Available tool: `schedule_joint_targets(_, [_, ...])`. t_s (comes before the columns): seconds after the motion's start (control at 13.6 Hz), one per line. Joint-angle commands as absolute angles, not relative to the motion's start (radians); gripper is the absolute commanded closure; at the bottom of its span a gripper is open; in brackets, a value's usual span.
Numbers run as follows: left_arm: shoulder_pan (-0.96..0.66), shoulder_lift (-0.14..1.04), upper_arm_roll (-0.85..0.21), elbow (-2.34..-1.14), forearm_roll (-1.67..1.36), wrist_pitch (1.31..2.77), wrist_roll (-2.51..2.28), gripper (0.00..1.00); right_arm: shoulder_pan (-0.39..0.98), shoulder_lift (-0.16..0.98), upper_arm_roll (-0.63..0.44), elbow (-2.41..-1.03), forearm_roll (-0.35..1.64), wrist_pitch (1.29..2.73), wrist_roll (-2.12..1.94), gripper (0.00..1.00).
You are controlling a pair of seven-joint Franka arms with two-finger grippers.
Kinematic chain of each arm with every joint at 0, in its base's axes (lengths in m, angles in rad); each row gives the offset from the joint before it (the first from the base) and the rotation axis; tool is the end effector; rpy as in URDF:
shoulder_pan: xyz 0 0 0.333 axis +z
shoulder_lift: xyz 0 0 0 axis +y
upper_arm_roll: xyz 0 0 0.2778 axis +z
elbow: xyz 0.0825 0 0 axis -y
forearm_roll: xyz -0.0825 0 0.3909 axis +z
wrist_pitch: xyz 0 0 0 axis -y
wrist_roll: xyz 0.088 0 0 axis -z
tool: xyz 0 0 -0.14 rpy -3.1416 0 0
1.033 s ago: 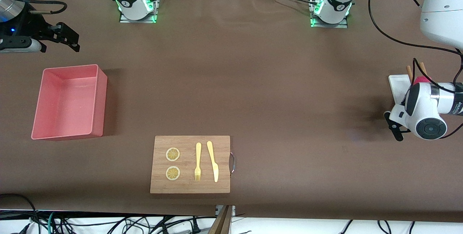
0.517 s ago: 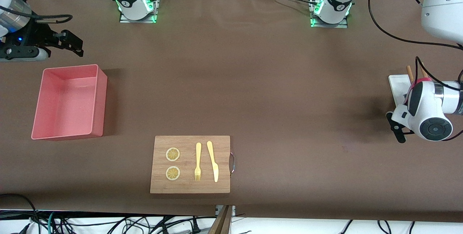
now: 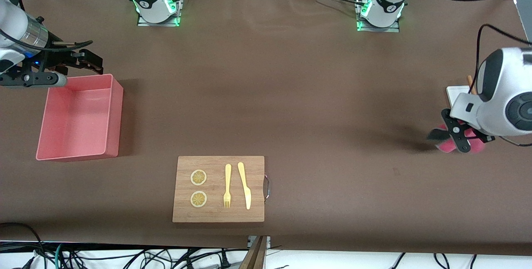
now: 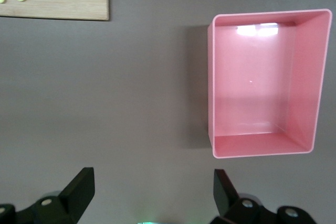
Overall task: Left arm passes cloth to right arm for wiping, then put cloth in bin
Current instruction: 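Carry the cloth with the left gripper while the right gripper reaches toward it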
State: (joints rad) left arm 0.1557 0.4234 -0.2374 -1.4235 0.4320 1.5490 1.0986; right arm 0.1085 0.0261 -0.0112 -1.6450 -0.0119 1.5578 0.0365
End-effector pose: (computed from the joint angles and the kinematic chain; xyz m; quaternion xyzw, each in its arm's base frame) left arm 0.6368 0.0251 0.3788 -0.7983 0.5622 0.2024 0.0753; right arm 0.5560 0.0526 0.5025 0.9979 0.0306 -0.0561 0.0099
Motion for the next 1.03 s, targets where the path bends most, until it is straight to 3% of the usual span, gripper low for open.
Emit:
schedule_joint_targets(0.0, [0.137,0.434,-0.326,-1.330,0.391,1.473,1.010,1.00,0.104,-0.009,-0.009,-1.605,0.026,1.459,-0.123,0.00])
schedule_joint_targets(0.44, [0.023,0.448,-0.400,-1.299,0.034,1.515,0.538,1.00,0.100,-0.029,-0.133,-1.598,0.312,1.413,-0.761,0.00])
schedule_joint_targets(0.66, [-0.001,0.449,-0.403,-1.287,-0.186,1.540,0.361,1.00,0.074,0.000,-0.135,-1.632,0.401,1.393,-1.022,0.00])
schedule_joint_targets(0.96, [-0.020,0.486,-0.402,-1.287,-0.509,1.636,0.293,1.00,0.026,0.076,-0.135,-1.719,0.670,1.397,-1.367,0.00])
